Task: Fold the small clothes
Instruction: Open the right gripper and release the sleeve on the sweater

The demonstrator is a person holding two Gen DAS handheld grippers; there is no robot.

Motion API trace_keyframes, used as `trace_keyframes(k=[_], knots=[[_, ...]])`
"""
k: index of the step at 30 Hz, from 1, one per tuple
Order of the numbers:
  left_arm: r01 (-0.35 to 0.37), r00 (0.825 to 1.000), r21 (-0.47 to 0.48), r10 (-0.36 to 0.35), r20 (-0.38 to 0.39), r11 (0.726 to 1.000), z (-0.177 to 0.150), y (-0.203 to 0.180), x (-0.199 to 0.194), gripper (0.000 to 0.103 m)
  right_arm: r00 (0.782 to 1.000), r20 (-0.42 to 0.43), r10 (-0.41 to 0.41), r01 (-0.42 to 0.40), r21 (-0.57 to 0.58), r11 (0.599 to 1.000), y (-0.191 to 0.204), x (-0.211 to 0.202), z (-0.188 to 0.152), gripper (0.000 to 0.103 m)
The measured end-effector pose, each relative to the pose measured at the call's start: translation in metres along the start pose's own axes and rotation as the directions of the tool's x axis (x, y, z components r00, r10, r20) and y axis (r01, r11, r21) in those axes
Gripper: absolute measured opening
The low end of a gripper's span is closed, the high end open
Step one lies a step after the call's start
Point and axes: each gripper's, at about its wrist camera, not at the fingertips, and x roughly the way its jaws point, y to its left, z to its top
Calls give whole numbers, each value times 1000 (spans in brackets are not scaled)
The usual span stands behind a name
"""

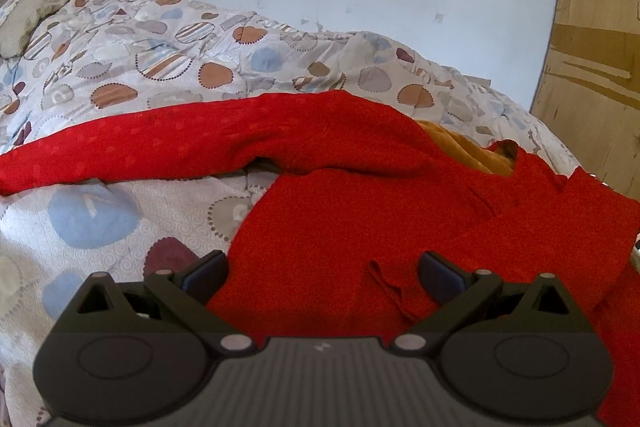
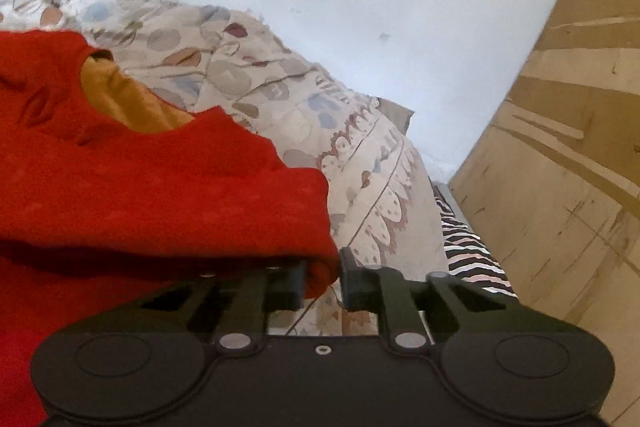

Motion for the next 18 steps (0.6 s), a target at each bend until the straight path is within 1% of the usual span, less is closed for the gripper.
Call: trace_keyframes(k=[2,4,5,7,9,11,13,15,17,18], knots=[[0,1000,0,0,1,1000,0,0,0,103,999,-41,3,-1,58,998,-4,3,-4,14],[-2,1000,4,2,2,1000,-1,0,-1,103,995,-97,26,-15,113,994,-6,13,-12,14],[-3,1000,6,3,4,1000,0,0,-1,103,994,-106,30,-18,119,993,-4,15,-15,14],[-4,1000,7,3,6,1000,-1,0,-1,103,995,-98,25,-15,109,994,0,14,-14,14],[-1,1000,3,1,10,1000,-1,0,-1,103,995,-98,30,-19,110,994,0,12,-12,17],[3,1000,-2,-3,16,1000,-2,0,-1,103,994,-106,26,-13,120,993,-2,9,-10,28],[5,1000,-8,-5,12,1000,-1,1,-1,103,993,-110,32,-15,153,988,-8,1,-11,31],[3,1000,-31,-4,-12,1000,5,2,-2,103,992,-121,40,-16,190,982,-13,-7,-12,36],[-3,999,-72,-1,-46,997,12,6,-7,103,991,-123,43,-16,217,976,-18,-21,-13,55],[-4,998,-91,-1,-55,996,15,9,-12,103,992,-117,48,-20,229,973,-20,-29,-14,61]])
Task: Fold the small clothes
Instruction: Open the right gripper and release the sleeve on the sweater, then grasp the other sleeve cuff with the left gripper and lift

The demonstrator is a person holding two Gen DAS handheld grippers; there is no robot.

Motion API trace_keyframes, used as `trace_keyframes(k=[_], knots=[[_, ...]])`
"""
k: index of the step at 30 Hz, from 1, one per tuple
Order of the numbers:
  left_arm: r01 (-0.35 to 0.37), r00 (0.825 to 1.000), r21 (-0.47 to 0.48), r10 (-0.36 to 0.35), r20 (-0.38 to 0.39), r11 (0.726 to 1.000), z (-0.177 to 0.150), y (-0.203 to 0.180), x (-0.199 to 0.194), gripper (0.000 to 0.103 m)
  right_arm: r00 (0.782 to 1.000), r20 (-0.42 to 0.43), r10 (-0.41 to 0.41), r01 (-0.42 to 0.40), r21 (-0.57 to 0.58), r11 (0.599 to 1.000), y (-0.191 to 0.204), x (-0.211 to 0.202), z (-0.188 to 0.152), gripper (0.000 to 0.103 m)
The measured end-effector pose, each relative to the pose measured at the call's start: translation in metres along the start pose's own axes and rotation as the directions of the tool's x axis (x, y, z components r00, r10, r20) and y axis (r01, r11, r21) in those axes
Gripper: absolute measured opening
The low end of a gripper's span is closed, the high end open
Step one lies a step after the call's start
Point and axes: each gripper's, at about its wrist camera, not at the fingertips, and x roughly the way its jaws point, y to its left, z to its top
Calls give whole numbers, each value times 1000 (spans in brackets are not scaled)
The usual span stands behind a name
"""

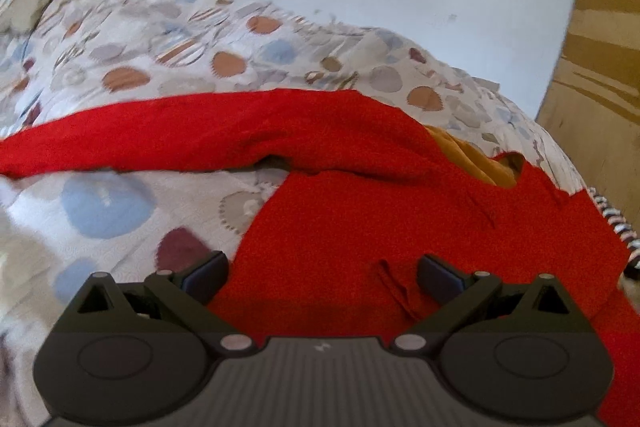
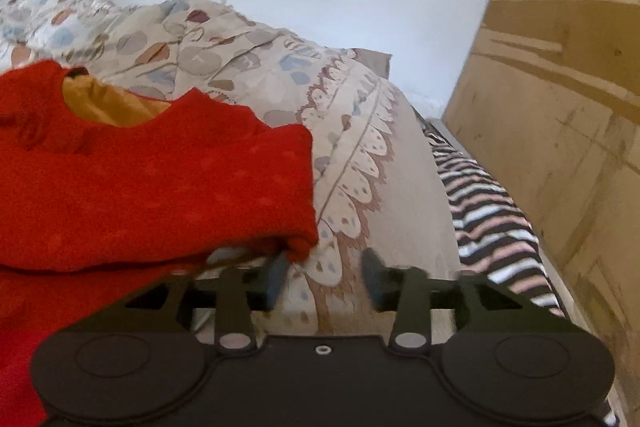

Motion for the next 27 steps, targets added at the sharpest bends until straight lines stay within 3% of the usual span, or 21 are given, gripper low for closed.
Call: trace_keyframes(k=[5,6,11,16,19,24,27], knots=[[-11,999,10,11,35,1000,22,16,-39,103,997,49,55,-60,91,994,3,-51,2,99],[-32,998,24,31,49,999,28,21,-48,103,995,61,75,-81,108,991,5,-61,2,103],[-180,983,31,178,51,983,52,57,-71,103,982,86,167,-180,167,969,35,-102,-2,102],[-246,969,-71,247,2,967,65,127,-87,103,948,106,301,-318,233,919,70,-133,-14,103],[-298,954,-140,300,-5,944,66,173,-93,103,940,124,319,-340,228,912,94,-147,-22,103],[-301,949,-298,316,0,906,59,247,-91,103,943,124,308,-325,144,935,128,-158,-30,103],[-254,960,-406,280,5,878,53,284,-86,103,947,104,303,-312,78,947,146,-154,-38,103]])
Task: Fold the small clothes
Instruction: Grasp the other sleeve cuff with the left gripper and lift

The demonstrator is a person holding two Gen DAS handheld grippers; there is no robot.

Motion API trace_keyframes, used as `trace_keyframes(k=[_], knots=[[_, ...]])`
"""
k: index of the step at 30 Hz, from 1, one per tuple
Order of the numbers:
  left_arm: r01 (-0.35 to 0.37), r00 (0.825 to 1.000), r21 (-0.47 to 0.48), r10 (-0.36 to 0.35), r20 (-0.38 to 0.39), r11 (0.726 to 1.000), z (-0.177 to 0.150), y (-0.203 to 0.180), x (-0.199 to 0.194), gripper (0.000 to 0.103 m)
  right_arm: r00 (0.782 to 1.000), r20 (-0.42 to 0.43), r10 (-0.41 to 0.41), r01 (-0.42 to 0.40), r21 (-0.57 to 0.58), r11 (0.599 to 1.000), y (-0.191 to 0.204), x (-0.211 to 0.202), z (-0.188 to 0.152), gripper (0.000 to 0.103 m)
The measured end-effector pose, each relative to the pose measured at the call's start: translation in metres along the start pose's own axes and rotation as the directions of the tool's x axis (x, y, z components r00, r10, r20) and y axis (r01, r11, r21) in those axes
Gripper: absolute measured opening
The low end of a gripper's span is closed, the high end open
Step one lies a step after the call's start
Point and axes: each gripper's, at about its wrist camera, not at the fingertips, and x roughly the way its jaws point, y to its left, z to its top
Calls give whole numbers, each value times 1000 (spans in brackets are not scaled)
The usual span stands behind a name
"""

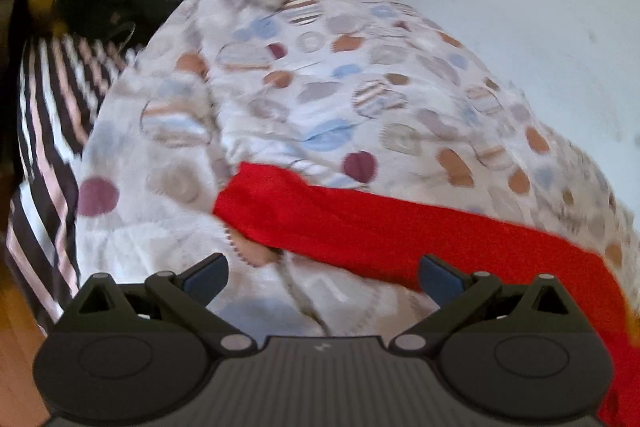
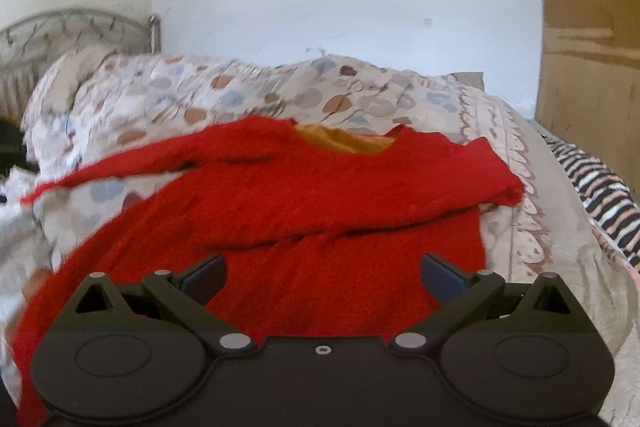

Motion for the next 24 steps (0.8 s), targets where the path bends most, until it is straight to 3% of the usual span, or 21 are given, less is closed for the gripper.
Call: trace_keyframes(k=[6,12,14,17,22,24], knots=[[39,998,-172,-47,-43,984,8,37,32,103,999,-53,-10,8,-37,999,11,14,-19,103],[50,999,-254,-53,-2,966,13,45,44,102,998,-62,-7,4,-37,999,10,19,-19,103],[63,998,-290,-60,19,955,14,47,47,97,998,-64,-6,4,-40,999,9,20,-19,103],[36,999,-329,-28,30,944,16,50,51,75,998,-65,-9,6,-44,999,10,21,-20,103],[-25,999,-367,39,30,930,16,59,63,27,998,-62,-7,4,-42,999,9,21,-20,103],[-23,999,-389,36,27,921,15,63,66,23,998,-62,-6,4,-41,999,10,21,-19,103]])
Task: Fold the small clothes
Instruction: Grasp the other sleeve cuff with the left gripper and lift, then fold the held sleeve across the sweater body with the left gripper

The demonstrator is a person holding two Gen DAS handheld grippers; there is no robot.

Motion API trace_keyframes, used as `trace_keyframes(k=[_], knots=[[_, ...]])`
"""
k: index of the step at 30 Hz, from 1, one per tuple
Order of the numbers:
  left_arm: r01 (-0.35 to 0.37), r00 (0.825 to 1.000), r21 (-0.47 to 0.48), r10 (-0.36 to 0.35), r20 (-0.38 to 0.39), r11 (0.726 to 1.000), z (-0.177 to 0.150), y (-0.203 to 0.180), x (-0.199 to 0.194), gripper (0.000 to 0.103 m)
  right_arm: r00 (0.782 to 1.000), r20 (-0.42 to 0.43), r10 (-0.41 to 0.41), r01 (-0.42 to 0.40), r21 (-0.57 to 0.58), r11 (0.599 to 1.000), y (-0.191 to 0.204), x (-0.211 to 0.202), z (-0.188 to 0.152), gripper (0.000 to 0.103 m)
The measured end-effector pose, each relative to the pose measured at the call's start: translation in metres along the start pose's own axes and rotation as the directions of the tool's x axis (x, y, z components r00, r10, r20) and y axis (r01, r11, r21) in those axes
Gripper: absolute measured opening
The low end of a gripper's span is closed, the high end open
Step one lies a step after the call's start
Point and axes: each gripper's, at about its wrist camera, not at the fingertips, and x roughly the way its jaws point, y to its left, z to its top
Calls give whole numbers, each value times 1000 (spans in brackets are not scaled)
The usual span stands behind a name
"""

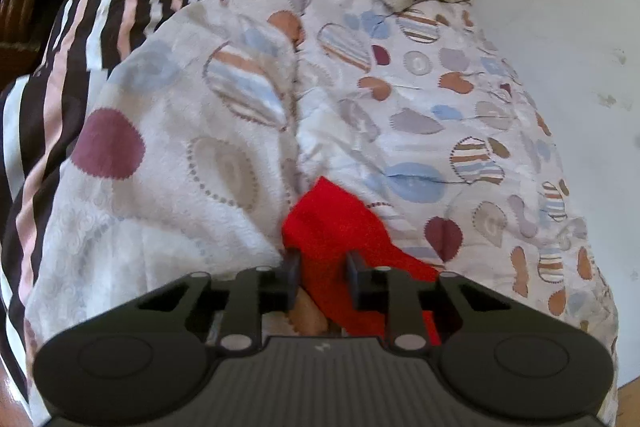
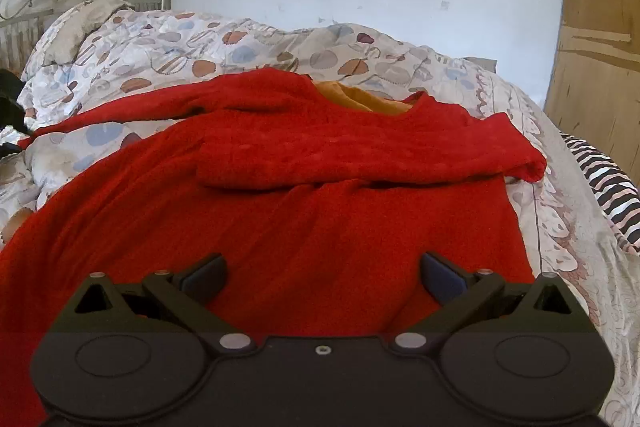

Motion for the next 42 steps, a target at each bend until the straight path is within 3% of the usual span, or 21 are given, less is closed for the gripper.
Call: trace_keyframes(k=[4,9,13,16,20,23,26,29,34,38,42], knots=[[20,999,17,-20,44,1000,0,-2,-6,11,1000,0,0,0,0,1000,0,0,0,103],[49,988,131,-68,139,990,2,-28,-27,8,1000,1,2,-2,2,1000,0,0,1,103],[138,957,282,-201,210,949,2,-69,-54,8,1000,-1,15,-15,0,1000,-1,-1,1,103],[211,918,391,-319,236,896,-3,-108,-76,8,1000,4,21,-21,10,1000,-3,-2,1,103],[342,845,510,-496,201,790,-21,-162,-109,8,1000,22,16,-17,32,999,-6,-7,2,103],[434,782,583,-609,134,687,-44,-199,-134,8,999,49,1,-4,46,999,-9,-13,3,103],[520,707,630,-705,61,577,-72,-232,-157,8,996,76,-44,39,65,997,-16,-21,6,103],[605,628,648,-777,-32,462,-104,-262,-174,8,991,100,-92,80,118,990,-29,-31,6,103],[699,536,653,-818,-210,291,-169,-300,-189,8,978,107,-176,149,227,963,-60,-49,0,103],[759,495,618,-797,-346,204,-224,-309,-189,8,959,101,-266,229,281,932,-86,-63,-10,103],[800,488,578,-733,-474,160,-276,-304,-177,7,943,72,-326,284,345,895,-112,-73,-21,103]])
